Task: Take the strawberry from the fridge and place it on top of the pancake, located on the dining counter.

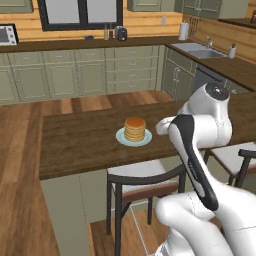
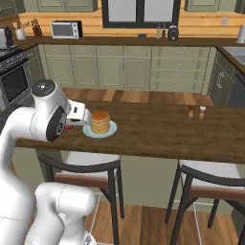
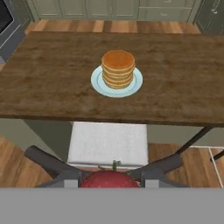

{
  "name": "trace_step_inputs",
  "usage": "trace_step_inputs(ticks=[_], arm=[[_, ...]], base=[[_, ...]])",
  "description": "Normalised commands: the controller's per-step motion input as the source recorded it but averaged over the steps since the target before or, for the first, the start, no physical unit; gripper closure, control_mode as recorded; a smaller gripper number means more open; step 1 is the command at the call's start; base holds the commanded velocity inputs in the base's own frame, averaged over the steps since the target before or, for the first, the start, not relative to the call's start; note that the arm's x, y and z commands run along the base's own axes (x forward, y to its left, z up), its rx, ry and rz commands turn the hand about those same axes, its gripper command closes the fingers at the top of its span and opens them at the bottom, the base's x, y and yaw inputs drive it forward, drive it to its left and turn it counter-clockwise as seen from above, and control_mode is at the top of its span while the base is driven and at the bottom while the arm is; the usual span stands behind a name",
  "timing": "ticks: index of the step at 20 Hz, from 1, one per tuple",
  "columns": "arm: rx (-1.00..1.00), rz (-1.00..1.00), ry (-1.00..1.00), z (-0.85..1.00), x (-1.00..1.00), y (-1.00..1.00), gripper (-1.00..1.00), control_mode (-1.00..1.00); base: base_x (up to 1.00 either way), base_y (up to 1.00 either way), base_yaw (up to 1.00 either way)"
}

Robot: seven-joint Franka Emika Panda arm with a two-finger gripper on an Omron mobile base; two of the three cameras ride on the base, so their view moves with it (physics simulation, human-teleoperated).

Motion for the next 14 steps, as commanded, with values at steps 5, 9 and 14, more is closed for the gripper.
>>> trace_step_inputs(ticks=[5,9,14], arm=[[-0.01,0.08,0.04,0.26,1.00,0.28,1.00,-1.00],[-0.06,-0.03,0.13,-0.01,1.00,0.01,1.00,-1.00],[-0.09,-0.11,0.23,-0.14,1.00,0.17,1.00,-1.00]], base=[[0.00,0.00,0.00],[0.00,0.00,0.00],[0.00,0.00,0.00]])
